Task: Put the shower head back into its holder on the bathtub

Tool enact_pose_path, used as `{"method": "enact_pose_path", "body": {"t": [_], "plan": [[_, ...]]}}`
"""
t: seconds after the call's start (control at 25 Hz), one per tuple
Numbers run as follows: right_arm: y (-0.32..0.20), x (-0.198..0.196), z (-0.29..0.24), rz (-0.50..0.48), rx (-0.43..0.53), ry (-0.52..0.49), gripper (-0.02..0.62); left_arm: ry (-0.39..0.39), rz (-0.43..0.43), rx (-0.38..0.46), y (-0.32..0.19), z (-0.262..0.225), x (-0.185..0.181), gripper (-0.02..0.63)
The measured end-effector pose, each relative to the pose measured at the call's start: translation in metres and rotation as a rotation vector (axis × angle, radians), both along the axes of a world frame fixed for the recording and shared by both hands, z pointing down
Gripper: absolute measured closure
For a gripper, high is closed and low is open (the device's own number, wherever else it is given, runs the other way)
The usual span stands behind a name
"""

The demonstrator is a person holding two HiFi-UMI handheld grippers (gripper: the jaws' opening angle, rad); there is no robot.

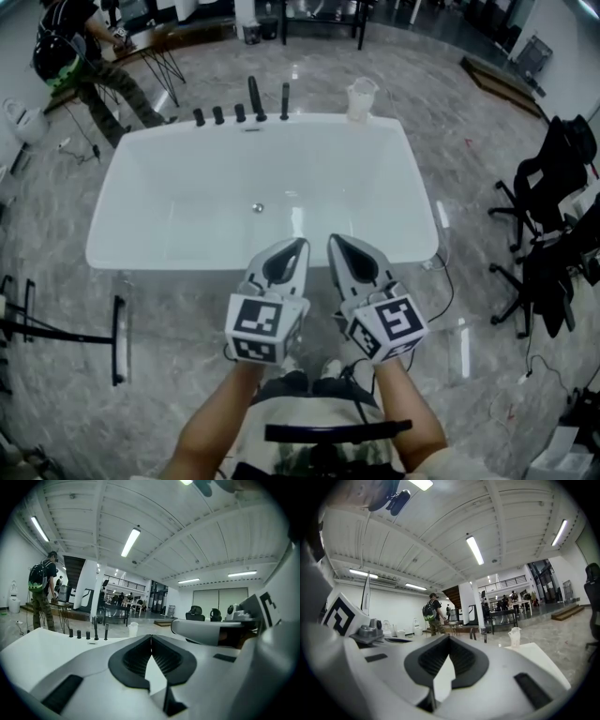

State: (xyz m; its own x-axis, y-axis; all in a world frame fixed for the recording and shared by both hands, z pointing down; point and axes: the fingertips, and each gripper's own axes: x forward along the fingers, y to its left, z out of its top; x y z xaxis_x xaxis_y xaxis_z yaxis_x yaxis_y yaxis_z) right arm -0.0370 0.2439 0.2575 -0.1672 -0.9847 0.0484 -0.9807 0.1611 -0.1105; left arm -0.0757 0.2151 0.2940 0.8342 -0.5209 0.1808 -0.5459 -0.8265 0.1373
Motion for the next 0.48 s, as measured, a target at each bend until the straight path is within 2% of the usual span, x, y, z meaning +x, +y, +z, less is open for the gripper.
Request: {"method": "enact_pose_path", "body": {"t": [0.48], "plan": [[0.070,0.029,0.017,-0.020,0.002,-0.047,0.588,-0.058,-0.021,0.034,0.069,0.010,0.029,0.584]]}}
